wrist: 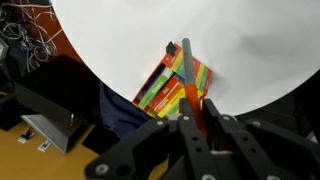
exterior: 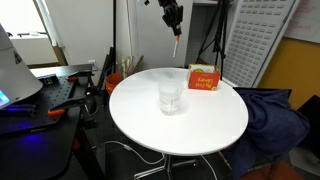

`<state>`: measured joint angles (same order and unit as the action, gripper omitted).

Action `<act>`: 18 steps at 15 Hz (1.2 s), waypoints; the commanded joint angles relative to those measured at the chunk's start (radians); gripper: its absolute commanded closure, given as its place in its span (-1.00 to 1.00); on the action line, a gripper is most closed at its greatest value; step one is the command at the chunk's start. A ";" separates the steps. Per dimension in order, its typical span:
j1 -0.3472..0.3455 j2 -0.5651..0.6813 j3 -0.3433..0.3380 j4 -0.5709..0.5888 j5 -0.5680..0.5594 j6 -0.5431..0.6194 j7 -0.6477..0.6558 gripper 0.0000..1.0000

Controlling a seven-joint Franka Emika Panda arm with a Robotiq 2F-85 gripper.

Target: Pick the marker from the cup and put it on the table

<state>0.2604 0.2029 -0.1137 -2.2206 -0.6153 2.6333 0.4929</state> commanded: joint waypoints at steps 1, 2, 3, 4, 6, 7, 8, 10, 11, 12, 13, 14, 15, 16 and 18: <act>-0.033 0.088 0.059 0.125 0.060 -0.049 -0.051 0.91; -0.032 0.108 0.064 0.152 0.070 -0.054 -0.052 0.91; -0.032 0.128 0.069 0.178 0.086 -0.055 -0.063 0.91; -0.030 0.148 0.069 0.201 0.098 -0.054 -0.070 0.91; -0.026 0.184 0.071 0.248 0.132 -0.060 -0.096 0.91; -0.024 0.200 0.071 0.268 0.149 -0.064 -0.105 0.91; -0.028 0.215 0.078 0.288 0.179 -0.073 -0.133 0.91; -0.031 0.240 0.090 0.324 0.233 -0.095 -0.180 0.91; -0.034 0.251 0.097 0.340 0.260 -0.106 -0.203 0.91; -0.033 0.261 0.102 0.357 0.281 -0.125 -0.220 0.91; -0.033 0.269 0.108 0.373 0.301 -0.143 -0.235 0.91; -0.032 0.276 0.110 0.386 0.314 -0.158 -0.244 0.91; -0.030 0.283 0.113 0.398 0.325 -0.172 -0.251 0.91; -0.031 0.287 0.117 0.408 0.336 -0.185 -0.261 0.91; -0.032 0.296 0.125 0.420 0.356 -0.206 -0.267 0.91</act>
<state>0.2425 0.4749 -0.0102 -1.8512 -0.3018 2.4853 0.2696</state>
